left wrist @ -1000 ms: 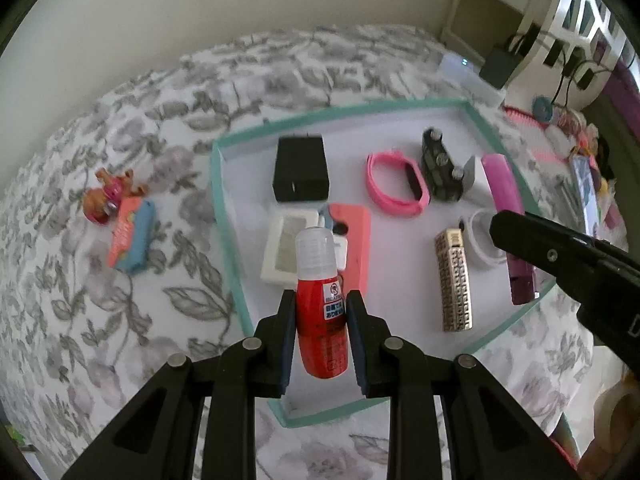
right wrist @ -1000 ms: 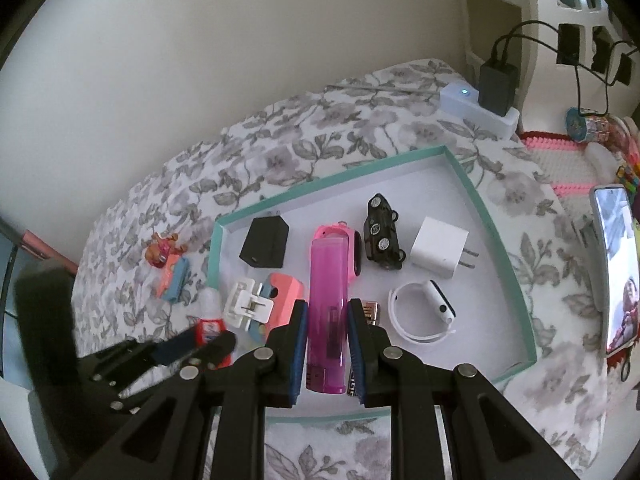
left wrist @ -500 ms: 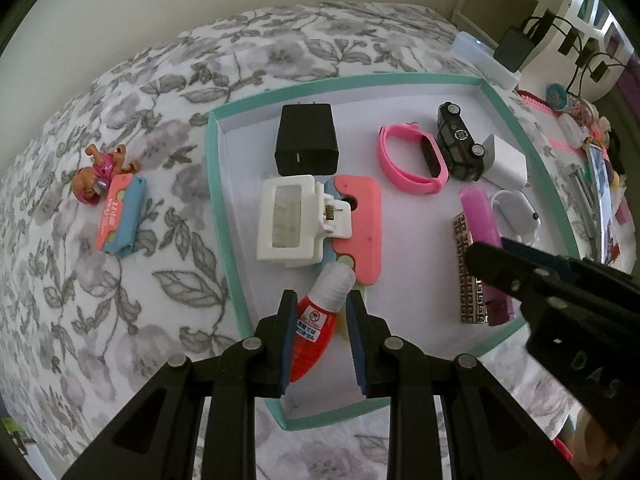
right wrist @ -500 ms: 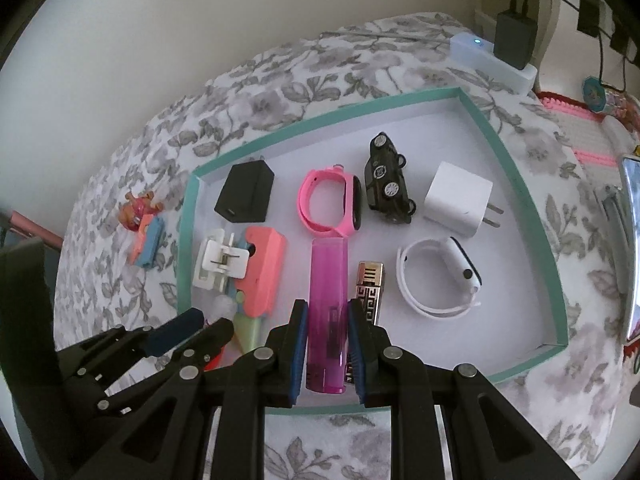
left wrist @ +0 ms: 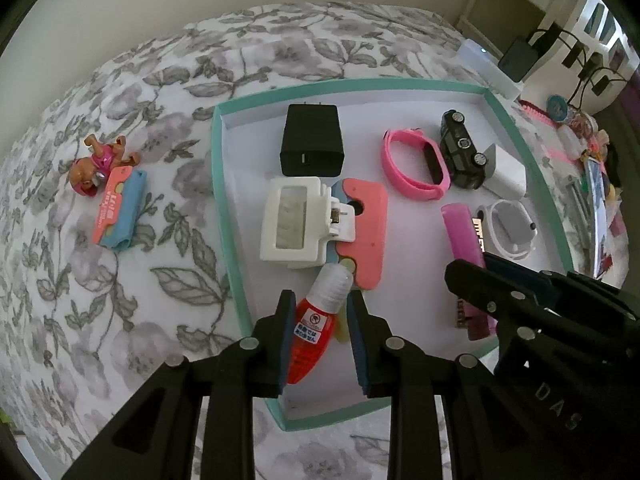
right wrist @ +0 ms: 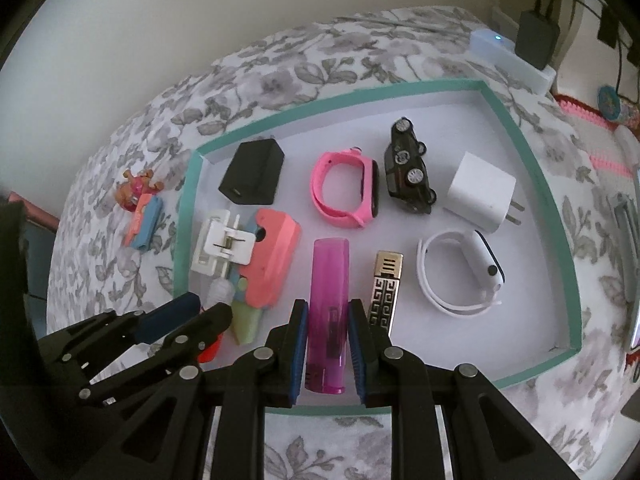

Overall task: Organize rigid objects
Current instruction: 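Carry the red bottle and pink lighter into the tray and open both grippers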

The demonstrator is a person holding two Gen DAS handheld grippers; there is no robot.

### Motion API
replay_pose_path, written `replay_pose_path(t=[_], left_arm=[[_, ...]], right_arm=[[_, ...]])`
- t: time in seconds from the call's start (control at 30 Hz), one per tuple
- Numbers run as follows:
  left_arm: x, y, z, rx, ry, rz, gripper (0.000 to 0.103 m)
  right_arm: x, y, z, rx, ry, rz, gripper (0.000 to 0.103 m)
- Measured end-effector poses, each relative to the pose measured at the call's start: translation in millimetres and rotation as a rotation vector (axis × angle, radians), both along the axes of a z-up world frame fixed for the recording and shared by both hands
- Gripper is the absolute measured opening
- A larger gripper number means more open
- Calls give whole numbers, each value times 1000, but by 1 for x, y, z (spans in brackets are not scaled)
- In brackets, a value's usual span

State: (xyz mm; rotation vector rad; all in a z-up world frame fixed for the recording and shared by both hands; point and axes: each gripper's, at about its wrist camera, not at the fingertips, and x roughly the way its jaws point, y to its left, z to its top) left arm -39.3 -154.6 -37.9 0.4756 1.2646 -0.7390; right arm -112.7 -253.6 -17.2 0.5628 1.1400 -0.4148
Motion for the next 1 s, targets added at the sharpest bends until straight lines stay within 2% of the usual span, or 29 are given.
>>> replay_pose_path(t=[0.1,0.17,0.2,0.4,0.6,0.67,0.73,0.9,0.97,1.0], left_arm=[[1,0,6,-16,-7,4,30],[2,1,11,-27,-14,15,39],[3,2,13,-32,-18,21,40],[12,11,25,-64,-37,70,41],[30,29,40,-79,-104,170,44],[38,37,43,-84,-118,211,49],[47,47,47,-93,-127,254,59],[62,62,52,-80,-173,325,61],[68,69,52,-80,-176,347,64],[72,73,51,-83,-172,361,65]], right_arm=[[1,1,2,-11,-6,4,22],[2,1,4,-15,-11,5,22],[2,1,4,-18,-11,4,23],[2,2,9,-32,-21,12,23],[3,5,21,-65,-59,23,22],[4,7,23,-66,-73,26,26],[4,8,23,-64,-81,32,36],[7,12,23,-85,-79,47,48],[8,13,23,-96,-81,51,55],[8,14,23,-103,-84,53,62]])
